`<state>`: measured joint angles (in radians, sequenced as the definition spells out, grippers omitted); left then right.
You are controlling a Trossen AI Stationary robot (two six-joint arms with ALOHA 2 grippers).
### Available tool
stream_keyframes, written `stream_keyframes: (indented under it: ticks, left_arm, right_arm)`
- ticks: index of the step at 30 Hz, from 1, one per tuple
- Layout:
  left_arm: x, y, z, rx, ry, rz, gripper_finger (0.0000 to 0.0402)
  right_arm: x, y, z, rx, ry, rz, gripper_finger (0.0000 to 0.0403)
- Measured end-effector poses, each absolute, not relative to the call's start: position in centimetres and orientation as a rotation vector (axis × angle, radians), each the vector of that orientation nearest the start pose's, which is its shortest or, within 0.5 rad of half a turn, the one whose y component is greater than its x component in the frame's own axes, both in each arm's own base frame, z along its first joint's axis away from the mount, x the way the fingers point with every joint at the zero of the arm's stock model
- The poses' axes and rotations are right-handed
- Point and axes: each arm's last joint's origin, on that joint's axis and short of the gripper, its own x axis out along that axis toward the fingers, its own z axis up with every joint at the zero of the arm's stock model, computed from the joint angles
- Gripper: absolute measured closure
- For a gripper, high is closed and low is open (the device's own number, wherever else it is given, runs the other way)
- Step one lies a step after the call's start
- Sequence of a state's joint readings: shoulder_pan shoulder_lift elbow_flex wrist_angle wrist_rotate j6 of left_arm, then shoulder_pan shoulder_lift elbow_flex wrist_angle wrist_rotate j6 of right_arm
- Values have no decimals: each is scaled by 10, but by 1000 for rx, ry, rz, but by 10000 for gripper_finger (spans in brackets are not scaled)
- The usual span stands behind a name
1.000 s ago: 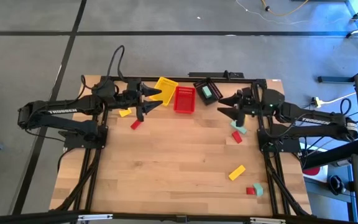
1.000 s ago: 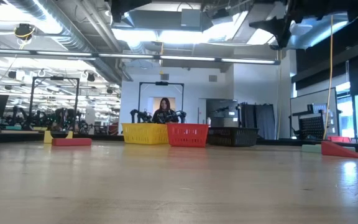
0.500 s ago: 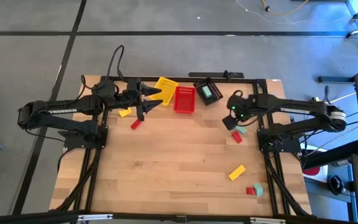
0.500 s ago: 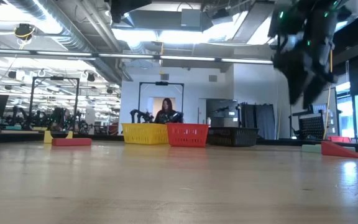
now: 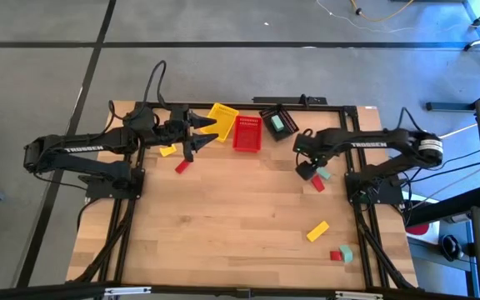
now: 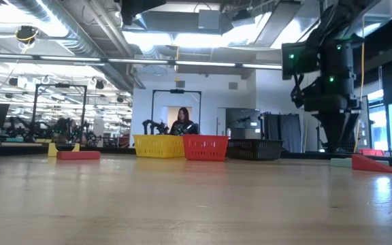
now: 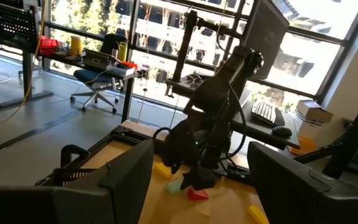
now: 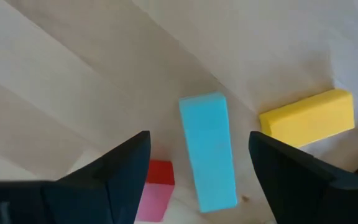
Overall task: Sort & place blocks by color
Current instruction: Put the top blue block into the black bin
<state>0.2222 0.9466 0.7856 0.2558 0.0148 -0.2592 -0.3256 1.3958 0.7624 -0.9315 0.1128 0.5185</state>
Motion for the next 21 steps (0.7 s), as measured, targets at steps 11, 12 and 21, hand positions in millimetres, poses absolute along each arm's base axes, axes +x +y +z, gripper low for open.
stream_keyframes:
  ticks: [11, 12, 21]
  left_arm:
    - [208, 47, 347, -247, -121, 200, 150]
    - [208, 47, 347, -247, -121, 200, 150]
    - [208, 47, 347, -248, -122, 200, 150]
  right_arm:
    - [207, -73, 148, 489, 1542, -675, 130]
    - [207, -74, 147, 485, 1540, -669, 130]
    - [204, -89, 138, 526, 1577, -636, 156]
